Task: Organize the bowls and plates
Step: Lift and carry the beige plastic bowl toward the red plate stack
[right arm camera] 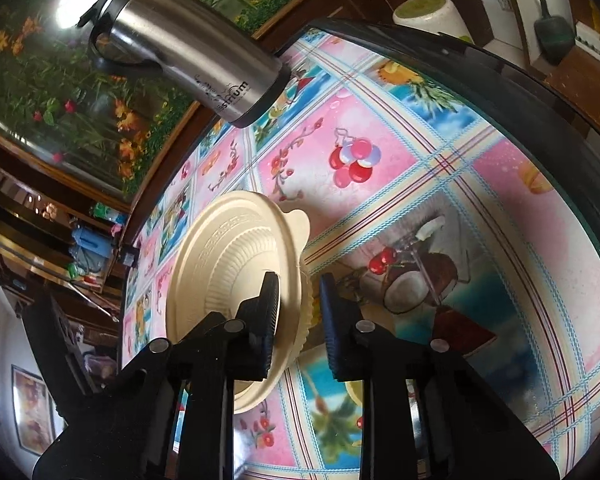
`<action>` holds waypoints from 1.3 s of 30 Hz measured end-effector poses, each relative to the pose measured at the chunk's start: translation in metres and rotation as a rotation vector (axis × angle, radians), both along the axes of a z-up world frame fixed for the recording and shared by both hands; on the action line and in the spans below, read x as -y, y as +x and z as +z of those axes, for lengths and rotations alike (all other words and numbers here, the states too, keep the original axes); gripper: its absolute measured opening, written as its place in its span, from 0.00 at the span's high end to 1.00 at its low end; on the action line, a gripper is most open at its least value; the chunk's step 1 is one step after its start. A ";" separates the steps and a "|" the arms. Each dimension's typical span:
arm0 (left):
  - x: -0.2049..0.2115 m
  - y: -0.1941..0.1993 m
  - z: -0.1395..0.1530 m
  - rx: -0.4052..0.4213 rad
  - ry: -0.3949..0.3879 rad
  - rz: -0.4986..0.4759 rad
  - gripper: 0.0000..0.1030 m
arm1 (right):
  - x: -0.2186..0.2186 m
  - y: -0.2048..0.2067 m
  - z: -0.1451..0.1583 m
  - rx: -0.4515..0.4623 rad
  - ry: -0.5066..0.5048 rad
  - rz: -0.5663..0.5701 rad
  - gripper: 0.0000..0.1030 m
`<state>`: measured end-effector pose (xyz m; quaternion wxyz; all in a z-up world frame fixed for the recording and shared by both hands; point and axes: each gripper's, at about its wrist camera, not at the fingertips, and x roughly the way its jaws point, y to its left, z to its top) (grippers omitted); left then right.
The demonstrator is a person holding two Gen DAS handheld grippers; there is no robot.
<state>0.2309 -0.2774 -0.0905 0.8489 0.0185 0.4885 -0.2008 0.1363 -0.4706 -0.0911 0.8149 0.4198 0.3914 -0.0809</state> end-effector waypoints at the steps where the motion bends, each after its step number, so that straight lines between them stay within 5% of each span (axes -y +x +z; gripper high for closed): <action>1: 0.000 0.000 0.001 0.003 -0.001 -0.002 0.84 | -0.002 0.000 0.001 0.002 -0.009 0.005 0.87; 12: -0.028 -0.009 0.003 -0.031 -0.004 0.016 0.84 | -0.026 0.005 0.002 0.000 -0.049 0.081 0.90; 39: -0.199 -0.107 0.067 0.211 0.037 0.222 0.83 | -0.184 -0.021 0.046 0.177 0.041 0.306 0.89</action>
